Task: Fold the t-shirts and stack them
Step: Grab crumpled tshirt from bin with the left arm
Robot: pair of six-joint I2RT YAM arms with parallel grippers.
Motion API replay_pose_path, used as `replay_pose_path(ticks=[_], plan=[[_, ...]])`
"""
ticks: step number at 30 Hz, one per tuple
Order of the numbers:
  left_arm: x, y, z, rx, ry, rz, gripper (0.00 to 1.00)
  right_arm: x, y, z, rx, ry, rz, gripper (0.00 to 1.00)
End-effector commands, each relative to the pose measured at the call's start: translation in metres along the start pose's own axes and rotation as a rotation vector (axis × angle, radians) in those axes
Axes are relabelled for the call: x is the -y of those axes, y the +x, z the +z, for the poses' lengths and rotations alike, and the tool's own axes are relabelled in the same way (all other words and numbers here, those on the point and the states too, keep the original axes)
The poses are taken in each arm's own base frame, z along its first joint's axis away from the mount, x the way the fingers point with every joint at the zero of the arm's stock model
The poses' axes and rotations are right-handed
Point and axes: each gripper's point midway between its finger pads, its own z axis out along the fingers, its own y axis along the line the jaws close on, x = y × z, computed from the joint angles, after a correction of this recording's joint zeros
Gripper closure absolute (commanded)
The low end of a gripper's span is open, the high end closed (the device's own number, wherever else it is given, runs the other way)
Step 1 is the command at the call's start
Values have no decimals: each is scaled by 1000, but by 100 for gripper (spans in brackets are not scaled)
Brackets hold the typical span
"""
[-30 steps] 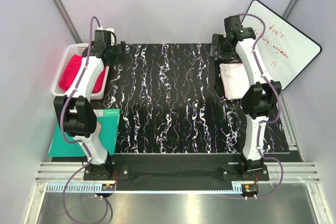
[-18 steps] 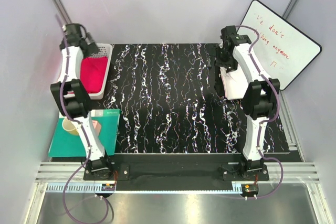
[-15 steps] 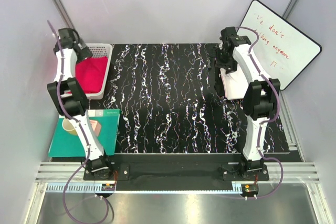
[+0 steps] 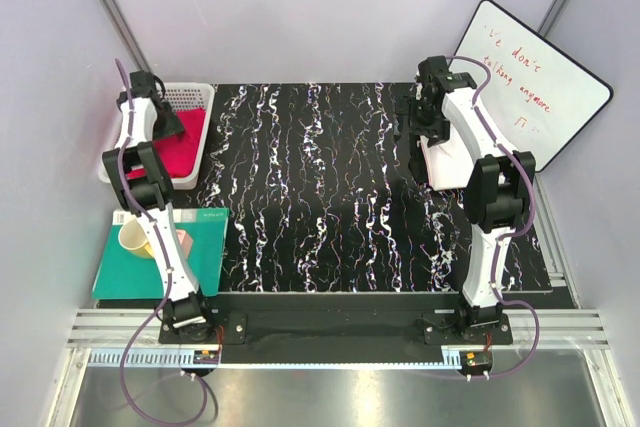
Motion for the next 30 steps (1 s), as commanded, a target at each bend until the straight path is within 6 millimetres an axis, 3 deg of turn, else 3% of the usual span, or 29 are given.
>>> replay_pose_path(ticks=[1, 2, 3, 5, 6, 10, 13, 14, 16, 17, 21, 27, 30], plan=[[-9, 17, 7, -59, -16, 52, 39, -13, -9, -22, 63, -46, -26, 0], [-8, 21, 9, -70, -11, 54, 51, -14, -9, -22, 66, -48, -23, 0], [-9, 25, 11, -83, -15, 56, 74, -14, -8, -20, 62, -50, -23, 0], [-9, 28, 13, -94, -11, 58, 95, -16, -8, -20, 59, -55, -21, 0], [-9, 29, 13, -96, -14, 57, 100, -16, -8, -19, 57, -56, -20, 0], [-5, 18, -4, -60, 8, 38, 100, -19, -4, -17, 46, -65, -22, 0], [4, 0, -36, 17, 64, 1, 100, -19, 0, -16, 36, -66, -18, 0], [13, -16, -58, 78, 122, -17, 100, -19, 3, -15, 33, -66, -17, 0], [28, -22, -77, 118, 183, -41, 100, -21, 5, -15, 35, -69, -15, 0], [41, -34, -100, 168, 257, -43, 100, -21, 8, -15, 37, -74, -15, 0], [76, -55, -153, 293, 322, -9, 100, -22, 8, -18, 52, -73, -15, 0], [101, -78, -224, 438, 415, 18, 100, -22, -2, -32, 111, -71, -18, 0], [102, -89, -265, 531, 434, 24, 100, -24, -5, -34, 123, -81, -14, 0]])
